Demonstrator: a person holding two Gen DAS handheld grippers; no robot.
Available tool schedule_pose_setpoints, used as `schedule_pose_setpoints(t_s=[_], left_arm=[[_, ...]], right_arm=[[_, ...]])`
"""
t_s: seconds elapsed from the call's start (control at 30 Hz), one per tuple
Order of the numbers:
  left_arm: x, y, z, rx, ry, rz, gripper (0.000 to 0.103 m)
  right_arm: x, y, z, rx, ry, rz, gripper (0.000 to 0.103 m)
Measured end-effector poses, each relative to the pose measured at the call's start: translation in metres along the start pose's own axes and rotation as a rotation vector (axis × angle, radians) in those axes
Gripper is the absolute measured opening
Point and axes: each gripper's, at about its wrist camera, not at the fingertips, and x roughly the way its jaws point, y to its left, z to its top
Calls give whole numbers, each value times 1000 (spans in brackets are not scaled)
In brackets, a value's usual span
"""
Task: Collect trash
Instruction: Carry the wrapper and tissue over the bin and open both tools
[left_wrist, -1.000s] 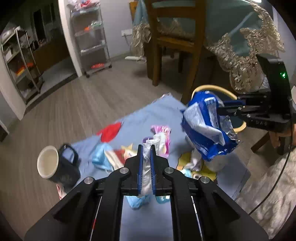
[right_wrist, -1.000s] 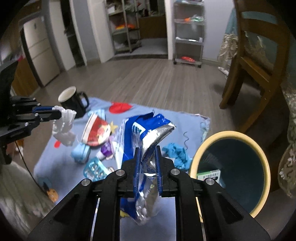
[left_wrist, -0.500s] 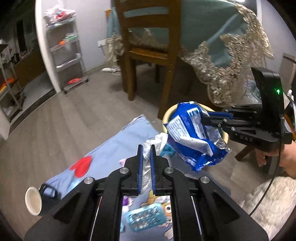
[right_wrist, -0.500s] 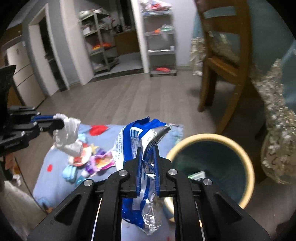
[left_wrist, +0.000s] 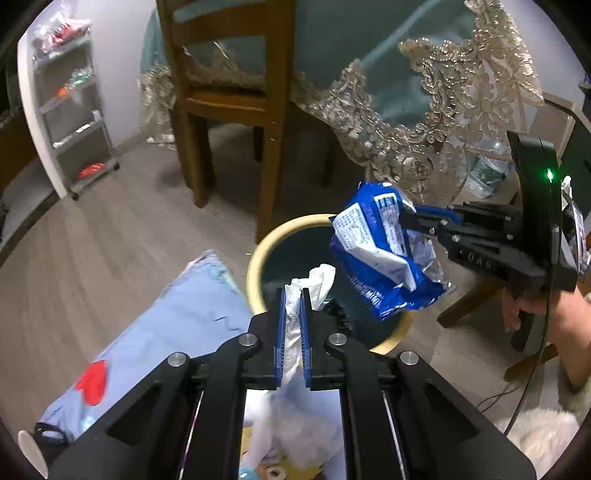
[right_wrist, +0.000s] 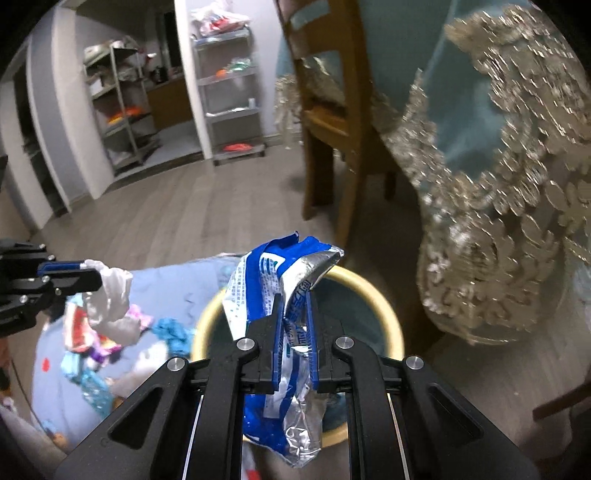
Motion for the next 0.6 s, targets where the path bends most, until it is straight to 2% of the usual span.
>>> schedule_pose_setpoints(t_s=[0.17, 0.3, 0.33, 0.37, 0.4, 0.43, 0.47, 0.6], left_arm=[[35, -12, 8, 17, 38, -21, 7], [48, -17, 18, 7, 30, -36, 7], [49, -18, 21, 7, 26, -35, 9], [50, -19, 23, 7, 22, -30, 19], [50, -19, 24, 6, 19, -18, 27], [49, -19, 25, 5, 12, -12, 46], [46, -18, 25, 8, -1, -4, 58], [41, -12, 18, 17, -6, 27, 62]], right_arm=[[14, -13, -11, 23, 38, -31, 12], [24, -18, -13, 25, 52, -68, 13], [25, -19, -13, 30, 52, -69, 18], [25, -21, -12, 41, 50, -73, 28], [25, -22, -12, 47, 47, -71, 33], [25, -23, -12, 52, 45, -70, 39], [25, -23, -12, 50, 44, -70, 42], [23, -24, -14, 56, 42, -68, 56]])
